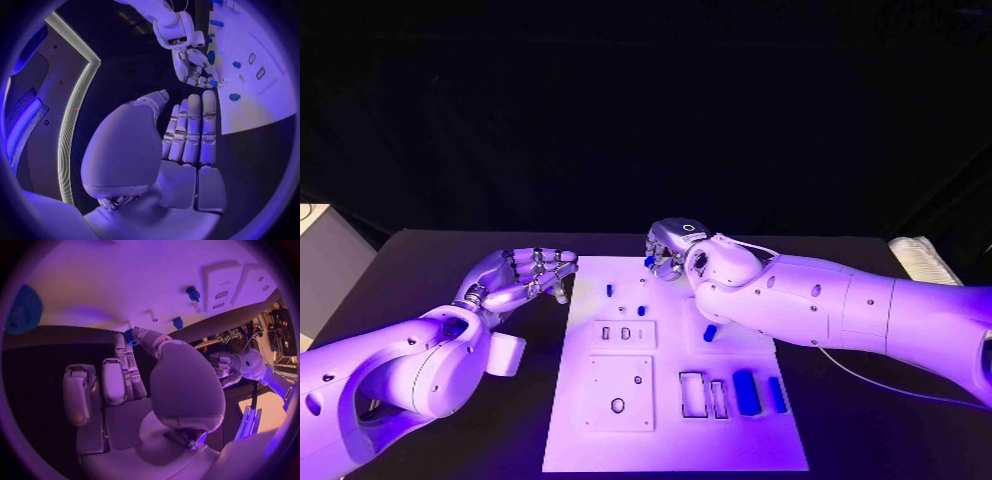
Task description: Assemble the parts on the task board
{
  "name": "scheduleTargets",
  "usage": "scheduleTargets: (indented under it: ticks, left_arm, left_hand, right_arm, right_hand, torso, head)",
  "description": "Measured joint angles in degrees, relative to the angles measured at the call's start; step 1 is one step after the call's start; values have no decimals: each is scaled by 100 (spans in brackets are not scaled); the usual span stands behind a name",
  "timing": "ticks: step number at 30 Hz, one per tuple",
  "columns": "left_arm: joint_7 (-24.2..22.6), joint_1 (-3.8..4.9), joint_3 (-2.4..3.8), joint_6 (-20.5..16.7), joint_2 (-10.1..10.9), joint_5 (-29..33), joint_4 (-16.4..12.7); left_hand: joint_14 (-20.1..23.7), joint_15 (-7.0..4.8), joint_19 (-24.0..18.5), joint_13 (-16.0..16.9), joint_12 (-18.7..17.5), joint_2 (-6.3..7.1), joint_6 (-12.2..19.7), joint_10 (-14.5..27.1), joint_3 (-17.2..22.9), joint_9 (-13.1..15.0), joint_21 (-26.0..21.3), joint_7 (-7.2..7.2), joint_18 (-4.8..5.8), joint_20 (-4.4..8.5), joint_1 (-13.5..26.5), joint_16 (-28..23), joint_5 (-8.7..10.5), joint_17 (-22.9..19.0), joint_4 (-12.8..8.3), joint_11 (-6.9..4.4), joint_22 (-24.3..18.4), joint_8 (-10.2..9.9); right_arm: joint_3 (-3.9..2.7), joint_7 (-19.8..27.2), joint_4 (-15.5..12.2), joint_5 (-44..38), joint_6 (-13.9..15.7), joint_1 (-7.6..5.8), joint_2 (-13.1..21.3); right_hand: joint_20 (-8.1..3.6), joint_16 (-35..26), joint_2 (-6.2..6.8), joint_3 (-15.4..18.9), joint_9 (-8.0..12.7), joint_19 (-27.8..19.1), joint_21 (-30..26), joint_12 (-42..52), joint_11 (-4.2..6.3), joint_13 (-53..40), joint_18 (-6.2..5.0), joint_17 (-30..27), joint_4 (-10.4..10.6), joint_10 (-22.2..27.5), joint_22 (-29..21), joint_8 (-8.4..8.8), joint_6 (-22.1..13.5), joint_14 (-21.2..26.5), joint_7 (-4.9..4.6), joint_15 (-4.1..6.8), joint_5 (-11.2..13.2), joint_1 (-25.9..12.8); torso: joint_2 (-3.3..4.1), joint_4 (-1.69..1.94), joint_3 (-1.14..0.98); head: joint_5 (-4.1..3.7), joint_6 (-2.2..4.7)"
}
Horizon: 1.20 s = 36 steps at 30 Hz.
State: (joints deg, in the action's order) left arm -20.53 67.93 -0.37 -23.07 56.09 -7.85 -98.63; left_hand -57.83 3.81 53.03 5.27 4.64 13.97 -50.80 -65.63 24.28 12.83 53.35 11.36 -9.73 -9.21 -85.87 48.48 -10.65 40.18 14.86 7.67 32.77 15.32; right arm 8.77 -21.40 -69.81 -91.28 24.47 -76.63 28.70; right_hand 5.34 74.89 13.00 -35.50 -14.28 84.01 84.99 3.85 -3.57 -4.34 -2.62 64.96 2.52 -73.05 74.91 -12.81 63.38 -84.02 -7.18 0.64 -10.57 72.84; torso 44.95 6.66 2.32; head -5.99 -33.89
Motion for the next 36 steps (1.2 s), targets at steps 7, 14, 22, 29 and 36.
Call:
scheduleTargets:
  ticks: [7,14,22,29,36]
  left_arm:
    - [11,7,0,7,0,-2,-1]
    - [25,21,0,8,5,-3,-2]
    - [37,30,0,8,6,-4,0]
    - [43,34,0,9,7,-5,6]
    - [49,38,0,9,7,-6,14]
  left_hand:
    - [0,0,0,0,0,0,0,0,0,0,0,0,0,0,0,0,0,0,0,0,0,0]
    - [0,0,0,-1,0,0,0,0,0,-1,0,0,0,0,0,0,0,0,0,0,0,0]
    - [0,0,0,-1,0,0,0,0,0,-2,0,0,0,0,0,0,0,0,0,0,5,0]
    - [0,0,0,-1,0,0,0,0,0,-2,0,0,0,0,0,0,0,0,0,0,5,0]
    - [0,0,0,-1,0,0,0,0,0,-3,0,0,0,0,0,0,0,0,0,0,4,0]
  right_arm:
    - [5,-5,76,-24,-38,8,-41]
    - [6,-5,142,-32,-67,4,-49]
    - [14,-5,169,-35,-103,2,-63]
    - [17,-5,167,-33,-104,-1,-68]
    - [20,13,101,-26,-94,4,-72]
  right_hand:
    - [0,0,0,0,-4,0,0,0,0,0,0,-18,0,0,-1,11,-15,0,1,0,-1,0]
    - [0,0,0,0,-4,0,0,0,0,1,0,-24,0,0,-1,2,-20,0,-2,0,-1,0]
    - [0,0,0,0,-31,0,0,0,0,1,0,-38,0,0,4,-2,-43,0,-6,0,-1,0]
    - [0,0,0,0,-36,0,0,0,-1,1,0,-52,0,1,3,-1,-46,0,-8,0,1,0]
    - [0,0,0,0,-123,0,0,0,-1,1,0,-52,0,1,3,1,-54,0,-14,0,6,0]
  torso:
    - [3,3,0]
    - [7,1,0]
    - [9,-4,1]
    - [9,-2,1]
    - [10,-1,1]
  head:
    - [33,-20]
    - [53,-32]
    - [64,-48]
    - [62,-44]
    - [61,-42]
